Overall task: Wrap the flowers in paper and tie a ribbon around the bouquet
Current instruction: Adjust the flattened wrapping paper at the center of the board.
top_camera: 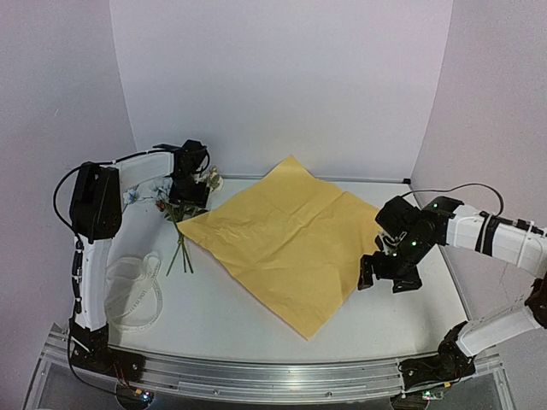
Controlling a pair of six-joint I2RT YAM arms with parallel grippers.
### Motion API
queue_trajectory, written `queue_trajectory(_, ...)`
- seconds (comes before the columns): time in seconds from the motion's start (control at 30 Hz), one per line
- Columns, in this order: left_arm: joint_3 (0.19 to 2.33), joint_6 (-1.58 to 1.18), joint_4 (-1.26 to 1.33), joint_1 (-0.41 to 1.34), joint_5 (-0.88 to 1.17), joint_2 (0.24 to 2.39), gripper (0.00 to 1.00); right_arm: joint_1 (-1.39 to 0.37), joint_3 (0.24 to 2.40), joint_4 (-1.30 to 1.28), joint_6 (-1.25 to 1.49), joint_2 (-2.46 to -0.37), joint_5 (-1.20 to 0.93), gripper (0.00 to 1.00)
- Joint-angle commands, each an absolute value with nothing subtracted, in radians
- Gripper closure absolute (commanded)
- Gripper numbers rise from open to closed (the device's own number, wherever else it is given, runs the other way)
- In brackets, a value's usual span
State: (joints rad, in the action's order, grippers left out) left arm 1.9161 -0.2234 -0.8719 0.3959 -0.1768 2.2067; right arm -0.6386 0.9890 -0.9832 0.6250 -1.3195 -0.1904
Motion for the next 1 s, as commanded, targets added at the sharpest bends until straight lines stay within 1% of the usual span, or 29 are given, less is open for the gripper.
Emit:
queue_trajectory(0.0, 1.858, -0.260, -0.837, 0.558, -0.281, 2.040, 0.23, -0.560, 1.042, -0.934, 0.603, -1.353, -0.199, 0.02)
queue_trajectory(0.07, 1.799, -0.290, -0.791, 0.611, -0.250, 2.000, 0.22, -0.515, 1.062, -0.916, 0.607, -1.379, -0.207, 0.03)
queue_trajectory(0.17, 1.715, -0.316, -0.686, 0.706, -0.166, 1.986, 0.24, -0.455, 1.074, -0.861, 0.629, -1.426, -0.225, 0.03)
queue_trajectory(0.27, 1.735, -0.332, -0.647, 0.780, -0.086, 2.050, 0.27, -0.370, 1.084, -0.762, 0.685, -1.496, -0.269, 0.03)
queue_trajectory(0.37, 1.743, -0.340, -0.599, 0.820, -0.013, 2.106, 0.31, -0.309, 1.118, -0.679, 0.711, -1.581, -0.283, 0.03)
queue_trajectory(0.53, 1.715, -0.345, -0.558, 0.844, 0.076, 2.158, 0.39, -0.206, 1.129, -0.508, 0.782, -1.702, -0.324, 0.04)
queue_trajectory(0.67, 1.654, -0.365, -0.528, 0.855, 0.114, 2.167, 0.45, -0.148, 1.169, -0.461, 0.798, -1.789, -0.342, 0.07)
queue_trajectory(0.8, 1.582, -0.387, -0.509, 0.861, 0.113, 2.160, 0.47, -0.108, 1.190, -0.434, 0.804, -1.847, -0.360, 0.10)
queue_trajectory(0.97, 1.512, -0.399, -0.504, 0.861, 0.090, 2.136, 0.50, -0.089, 1.217, -0.406, 0.814, -1.905, -0.383, 0.17)
